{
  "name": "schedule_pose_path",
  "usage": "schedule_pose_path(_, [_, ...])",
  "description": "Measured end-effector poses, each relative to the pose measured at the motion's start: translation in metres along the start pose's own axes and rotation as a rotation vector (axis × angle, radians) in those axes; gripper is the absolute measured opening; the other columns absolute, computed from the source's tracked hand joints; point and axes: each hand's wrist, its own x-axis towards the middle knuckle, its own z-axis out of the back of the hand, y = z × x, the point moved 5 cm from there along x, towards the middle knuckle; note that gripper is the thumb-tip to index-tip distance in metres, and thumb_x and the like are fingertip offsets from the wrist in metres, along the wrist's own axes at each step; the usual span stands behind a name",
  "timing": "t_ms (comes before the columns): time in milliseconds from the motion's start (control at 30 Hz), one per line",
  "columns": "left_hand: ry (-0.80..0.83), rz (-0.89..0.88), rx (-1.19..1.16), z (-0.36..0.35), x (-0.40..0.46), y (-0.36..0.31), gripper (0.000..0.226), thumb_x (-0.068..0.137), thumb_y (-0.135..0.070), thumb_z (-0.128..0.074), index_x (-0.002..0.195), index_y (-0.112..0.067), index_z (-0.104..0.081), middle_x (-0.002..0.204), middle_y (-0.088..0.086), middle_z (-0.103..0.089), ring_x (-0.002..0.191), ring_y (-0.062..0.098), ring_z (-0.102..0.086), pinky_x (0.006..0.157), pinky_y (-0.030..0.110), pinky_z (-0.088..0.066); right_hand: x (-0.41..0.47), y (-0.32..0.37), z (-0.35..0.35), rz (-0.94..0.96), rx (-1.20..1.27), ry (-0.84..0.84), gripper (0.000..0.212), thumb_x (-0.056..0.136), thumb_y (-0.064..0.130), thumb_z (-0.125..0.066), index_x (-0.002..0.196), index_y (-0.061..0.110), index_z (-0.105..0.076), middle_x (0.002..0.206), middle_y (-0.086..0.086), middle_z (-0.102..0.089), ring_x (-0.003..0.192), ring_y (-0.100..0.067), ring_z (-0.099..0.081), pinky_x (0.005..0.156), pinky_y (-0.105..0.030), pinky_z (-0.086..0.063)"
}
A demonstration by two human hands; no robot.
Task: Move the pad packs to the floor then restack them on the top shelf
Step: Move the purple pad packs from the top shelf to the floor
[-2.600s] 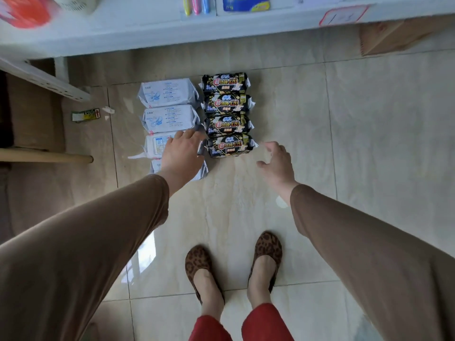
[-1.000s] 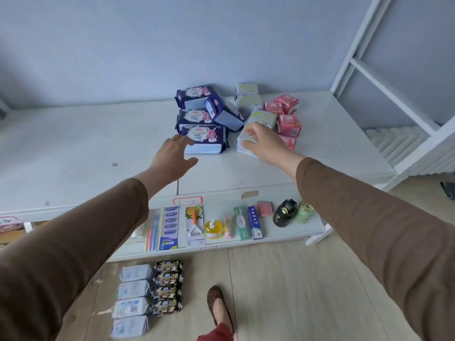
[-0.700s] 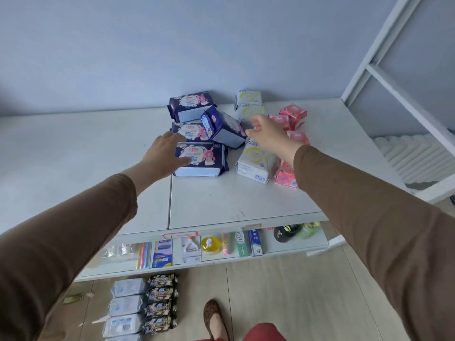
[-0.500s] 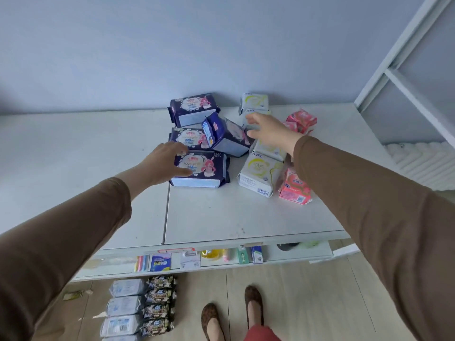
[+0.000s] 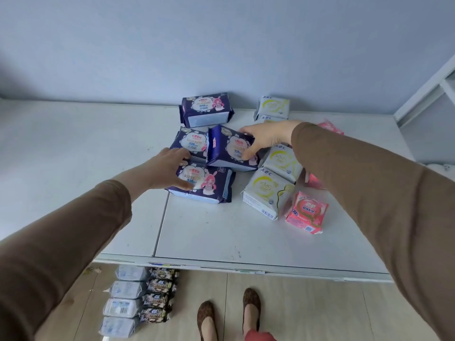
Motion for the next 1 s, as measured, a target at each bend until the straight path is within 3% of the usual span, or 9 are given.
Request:
schedule_pose_path(100, [0.063,0.002,0.055,0.000,-0.001,0.002,0.104,0.062,-0.065,-0.081,0.145,-0.026,-0.033,0.142,-0.001,-0.046,0.128,0.022,-0.033,0.103,0.040,-0.039,0.000,0.006,-0.009,0.008,-0.128,0.027,0.092,0.057,0.075,-0.079,0.130,0.025,-0.051,0.123,0.007,-0.057,0.116,-0.018,-0.049,0.102,-0.039,-0.041])
schedule_pose_path(167, [0.092,-0.006,0.172,0.000,-0.002,0.002,0.115,0.058,-0.072,-0.077,0.150,-0.025,-0.028,0.142,0.000,-0.043,0.130,0.022,-0.028,0.107,0.040,-0.036,-0.005,0.010,-0.012,-0.004,-0.336,-0.053,0.091,0.052,0.089,-0.068,0.115,0.026,-0.051,0.114,0.003,-0.049,0.110,-0.021,-0.037,0.105,-0.044,-0.034])
schedule_pose_path(233, [0.077,-0.033,0.277,0.002,-0.003,0.000,0.109,0.055,-0.079,-0.073,0.142,-0.025,-0.038,0.131,-0.002,-0.043,0.121,0.020,-0.030,0.103,0.037,-0.038,-0.009,0.018,-0.016,0.048,-0.379,-0.181,0.088,0.050,0.091,-0.067,0.105,0.025,-0.047,0.107,0.001,-0.048,0.104,-0.022,-0.040,0.094,-0.039,-0.037])
schedule_pose_path(333, [0.098,-0.043,0.172,0.000,-0.009,0.000,0.089,0.048,-0.078,-0.077,0.116,-0.029,-0.044,0.116,-0.008,-0.041,0.108,0.016,-0.034,0.090,0.033,-0.042,-0.021,0.027,-0.021,0.126,-0.050,-0.277,0.082,0.052,0.074,-0.082,0.107,0.027,-0.043,0.098,0.010,-0.055,0.092,-0.017,-0.057,0.066,-0.029,-0.040])
schedule_pose_path(467, [0.162,0.016,-0.229,-0.005,-0.025,0.011,0.069,0.054,-0.057,-0.088,0.096,-0.035,-0.039,0.098,-0.013,-0.060,0.087,0.011,-0.059,0.066,0.029,-0.044,-0.045,0.039,-0.023,0.141,0.249,-0.342,0.070,0.061,0.051,-0.089,0.111,0.037,-0.042,0.102,0.018,-0.061,0.087,0.000,-0.061,0.068,-0.023,-0.047])
schedule_pose_path(600, [0.194,-0.027,-0.362,-0.007,-0.040,0.011,0.053,0.077,-0.046,-0.078,0.114,-0.030,-0.044,0.111,-0.010,-0.058,0.098,0.011,-0.058,0.082,0.033,-0.050,-0.070,0.052,-0.032,0.120,0.442,-0.401,0.066,0.065,0.031,-0.091,0.114,0.037,-0.046,0.107,0.014,-0.062,0.090,0.001,-0.063,0.066,-0.010,-0.047])
schedule_pose_path(767, [0.159,-0.075,-0.340,-0.005,-0.064,0.007,0.028,0.087,-0.039,-0.071,0.097,-0.029,-0.046,0.105,-0.007,-0.051,0.092,0.007,-0.053,0.072,0.029,-0.043,-0.108,0.060,-0.050,0.076,0.634,-0.619,0.079,0.068,0.024,-0.092,0.131,0.020,-0.045,0.124,0.000,-0.058,0.104,-0.012,-0.061,0.081,-0.018,-0.052])
schedule_pose_path(867, [0.115,-0.095,-0.341,0.001,-0.085,0.007,0.030,0.086,-0.035,-0.073,0.101,-0.025,-0.049,0.099,-0.008,-0.054,0.087,0.009,-0.054,0.066,0.027,-0.040,-0.135,0.066,-0.064,0.088,0.865,-0.730,0.072,0.069,0.016,-0.091,0.128,0.011,-0.050,0.124,-0.009,-0.062,0.105,-0.017,-0.061,0.094,-0.036,-0.054])
schedule_pose_path(1000, [0.021,-0.090,-0.350,0.008,-0.126,0.012,0.037,0.079,-0.034,-0.080,0.104,-0.021,-0.055,0.097,-0.004,-0.064,0.087,0.016,-0.060,0.068,0.030,-0.047,-0.174,0.082,-0.091,0.171,1.095,-0.810,0.057,0.070,0.005,-0.088,0.118,0.012,-0.058,0.116,-0.011,-0.070,0.099,-0.019,-0.069,0.086,-0.042,-0.060])
